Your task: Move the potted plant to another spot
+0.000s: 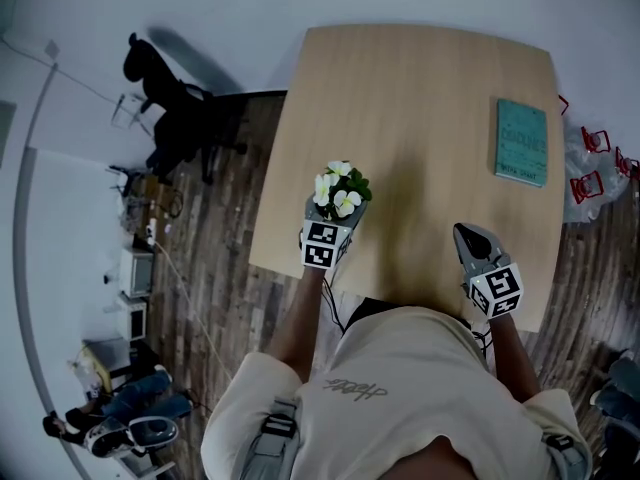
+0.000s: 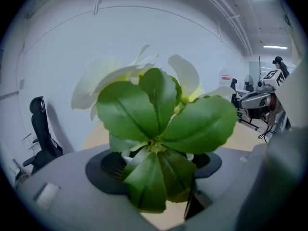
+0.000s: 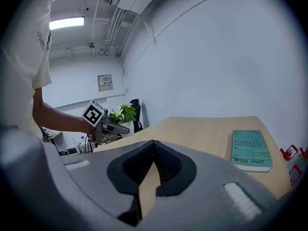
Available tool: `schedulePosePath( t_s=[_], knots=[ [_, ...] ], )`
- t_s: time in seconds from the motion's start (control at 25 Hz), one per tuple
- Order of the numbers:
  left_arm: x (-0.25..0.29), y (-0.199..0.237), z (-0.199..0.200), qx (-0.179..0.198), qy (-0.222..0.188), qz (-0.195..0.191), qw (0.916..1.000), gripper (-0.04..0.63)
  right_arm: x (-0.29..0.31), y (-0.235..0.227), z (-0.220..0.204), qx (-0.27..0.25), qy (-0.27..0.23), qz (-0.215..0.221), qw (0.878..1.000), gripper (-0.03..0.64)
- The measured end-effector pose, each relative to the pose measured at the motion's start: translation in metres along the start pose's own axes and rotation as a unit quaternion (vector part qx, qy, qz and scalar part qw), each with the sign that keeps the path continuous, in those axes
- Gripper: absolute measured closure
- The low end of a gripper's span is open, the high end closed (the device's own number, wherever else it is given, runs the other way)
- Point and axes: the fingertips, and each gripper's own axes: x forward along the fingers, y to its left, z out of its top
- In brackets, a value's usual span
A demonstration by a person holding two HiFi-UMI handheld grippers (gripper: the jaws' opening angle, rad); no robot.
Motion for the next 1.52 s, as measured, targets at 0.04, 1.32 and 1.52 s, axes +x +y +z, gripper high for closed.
schedulePosePath(
  t_s=[0.04,1.32,1.52],
  knots=[
    [-0.003,-0.001,-0.003,-0.005,0.002,0.005,1.0000,0.235,0.000,0.000,0.000,0.002,0.000,0.005,1.000,0.614],
    [-0.092,0.065,-0.121,-0.086,0.028,0.088,0.9920,0.235,0.051,0.084,-0.015,-0.001,0.038,0.042,0.998,0.614],
    [-0.105,0.098,-0.149,-0.092,0.031,0.093,0.9909,0.235,0.064,0.111,-0.008,-0.014,0.042,0.033,0.998,0.614]
  ],
)
